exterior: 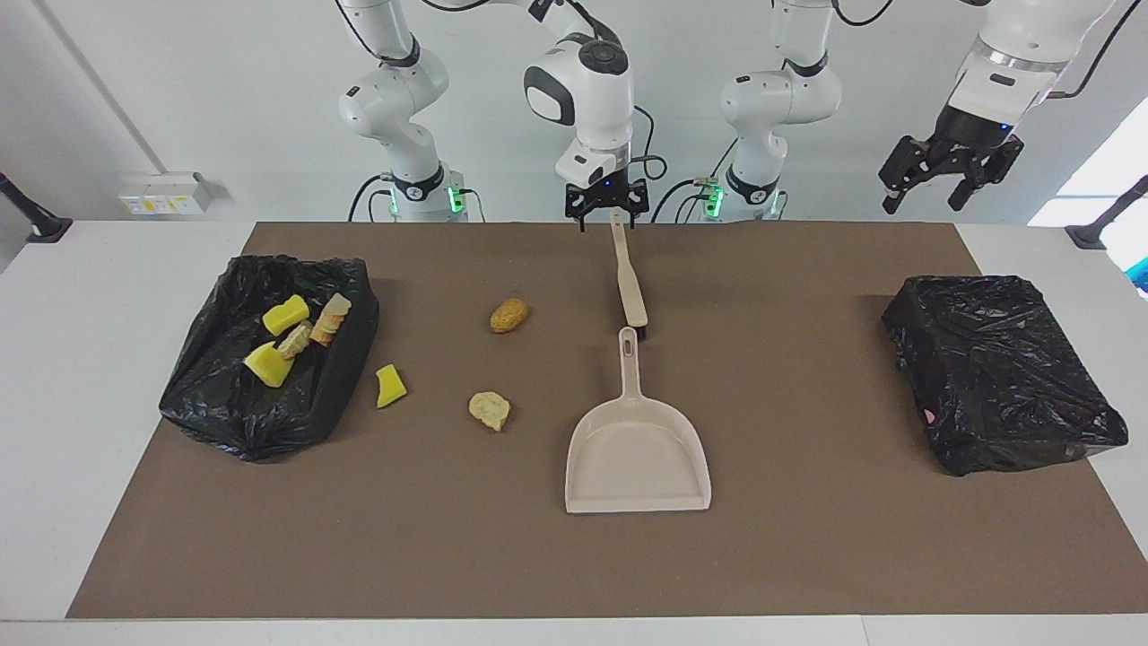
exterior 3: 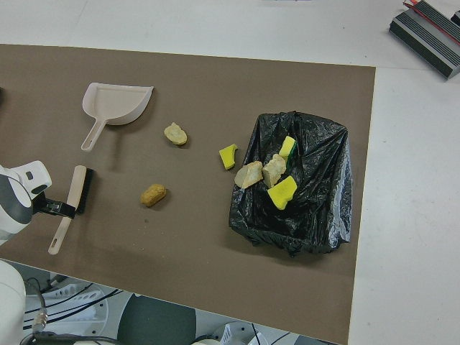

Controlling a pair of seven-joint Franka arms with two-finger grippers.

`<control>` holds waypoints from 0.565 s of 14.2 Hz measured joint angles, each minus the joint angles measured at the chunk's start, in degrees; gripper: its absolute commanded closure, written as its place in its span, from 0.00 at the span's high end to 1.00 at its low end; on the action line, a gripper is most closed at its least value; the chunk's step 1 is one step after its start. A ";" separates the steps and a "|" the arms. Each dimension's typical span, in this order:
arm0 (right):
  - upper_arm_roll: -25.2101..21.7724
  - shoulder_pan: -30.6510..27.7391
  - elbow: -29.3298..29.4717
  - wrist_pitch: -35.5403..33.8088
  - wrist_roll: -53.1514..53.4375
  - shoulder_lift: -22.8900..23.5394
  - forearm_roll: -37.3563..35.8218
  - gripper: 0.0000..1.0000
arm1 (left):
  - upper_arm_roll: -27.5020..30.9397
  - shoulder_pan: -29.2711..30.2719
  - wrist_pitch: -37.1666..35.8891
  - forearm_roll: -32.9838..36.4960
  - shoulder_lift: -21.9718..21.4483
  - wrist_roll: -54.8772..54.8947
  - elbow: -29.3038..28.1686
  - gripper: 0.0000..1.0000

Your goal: Sweep and dump trash in bin

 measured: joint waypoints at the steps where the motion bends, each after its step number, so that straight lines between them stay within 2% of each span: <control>1: 0.04 1.19 -0.29 2.09 1.51 1.56 0.00 1.00 | 0.00 0.00 0.00 0.00 0.00 0.00 0.00 1.00; 2: 0.10 2.38 -0.39 3.63 2.54 3.26 0.00 0.99 | 0.00 0.00 0.00 0.00 0.00 0.00 0.00 1.00; 5: 0.14 3.83 -0.35 5.25 3.35 6.58 0.00 0.81 | 0.00 0.00 0.00 0.00 0.00 0.00 0.00 1.00; 7: 0.00 3.82 -0.34 5.25 3.35 7.02 0.00 0.63 | -0.03 0.00 0.00 0.00 0.00 0.00 0.00 1.00; 8: -0.03 3.82 -0.33 5.25 3.35 7.02 0.00 0.47 | -0.06 0.00 0.00 0.00 0.00 0.00 0.00 1.00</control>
